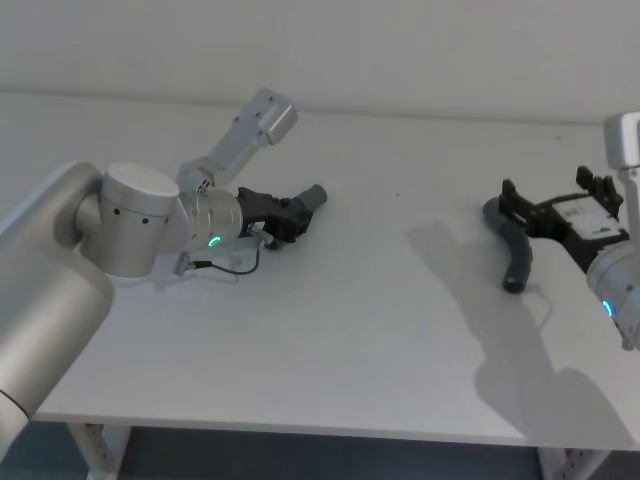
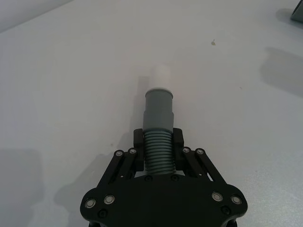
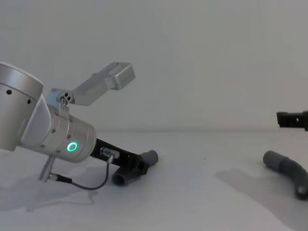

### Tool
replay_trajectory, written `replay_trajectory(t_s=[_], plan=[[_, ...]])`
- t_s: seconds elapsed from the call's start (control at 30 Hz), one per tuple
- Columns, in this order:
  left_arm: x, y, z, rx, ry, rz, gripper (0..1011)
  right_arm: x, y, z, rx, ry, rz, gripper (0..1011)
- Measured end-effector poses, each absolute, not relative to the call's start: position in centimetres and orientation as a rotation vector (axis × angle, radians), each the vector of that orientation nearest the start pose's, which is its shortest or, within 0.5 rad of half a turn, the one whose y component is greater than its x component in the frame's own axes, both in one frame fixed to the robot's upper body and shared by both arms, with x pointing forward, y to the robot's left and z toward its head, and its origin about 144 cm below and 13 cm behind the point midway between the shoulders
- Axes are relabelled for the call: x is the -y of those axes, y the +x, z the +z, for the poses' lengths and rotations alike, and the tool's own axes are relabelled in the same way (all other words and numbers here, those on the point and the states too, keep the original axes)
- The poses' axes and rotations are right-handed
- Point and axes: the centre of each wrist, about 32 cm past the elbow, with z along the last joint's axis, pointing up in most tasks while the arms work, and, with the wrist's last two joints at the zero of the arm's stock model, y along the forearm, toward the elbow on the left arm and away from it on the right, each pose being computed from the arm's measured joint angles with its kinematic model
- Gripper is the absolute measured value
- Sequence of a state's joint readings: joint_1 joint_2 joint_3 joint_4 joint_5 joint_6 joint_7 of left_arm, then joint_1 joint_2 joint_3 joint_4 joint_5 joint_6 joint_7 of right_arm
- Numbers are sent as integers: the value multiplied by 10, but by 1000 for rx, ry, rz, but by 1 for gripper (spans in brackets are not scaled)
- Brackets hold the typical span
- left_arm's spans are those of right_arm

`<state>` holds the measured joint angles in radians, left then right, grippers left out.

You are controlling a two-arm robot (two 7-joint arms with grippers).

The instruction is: Use both hands to pick up one end of the pipe from the table, align the ends, and insert them.

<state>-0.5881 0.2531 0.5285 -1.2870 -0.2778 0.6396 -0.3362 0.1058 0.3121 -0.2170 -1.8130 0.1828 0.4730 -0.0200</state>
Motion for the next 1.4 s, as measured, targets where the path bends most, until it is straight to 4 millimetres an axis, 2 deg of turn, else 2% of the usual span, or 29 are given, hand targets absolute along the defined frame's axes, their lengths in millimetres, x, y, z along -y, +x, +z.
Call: replay_trajectory(t_s=[0.7, 1.4], plan=[[-173, 586, 1240, -209, 517, 878, 333, 217, 464, 1239, -140, -365, -1331, 1001], [-173, 586, 1240, -209, 517, 878, 333, 214, 488, 1226, -219, -411, -1340, 1002]])
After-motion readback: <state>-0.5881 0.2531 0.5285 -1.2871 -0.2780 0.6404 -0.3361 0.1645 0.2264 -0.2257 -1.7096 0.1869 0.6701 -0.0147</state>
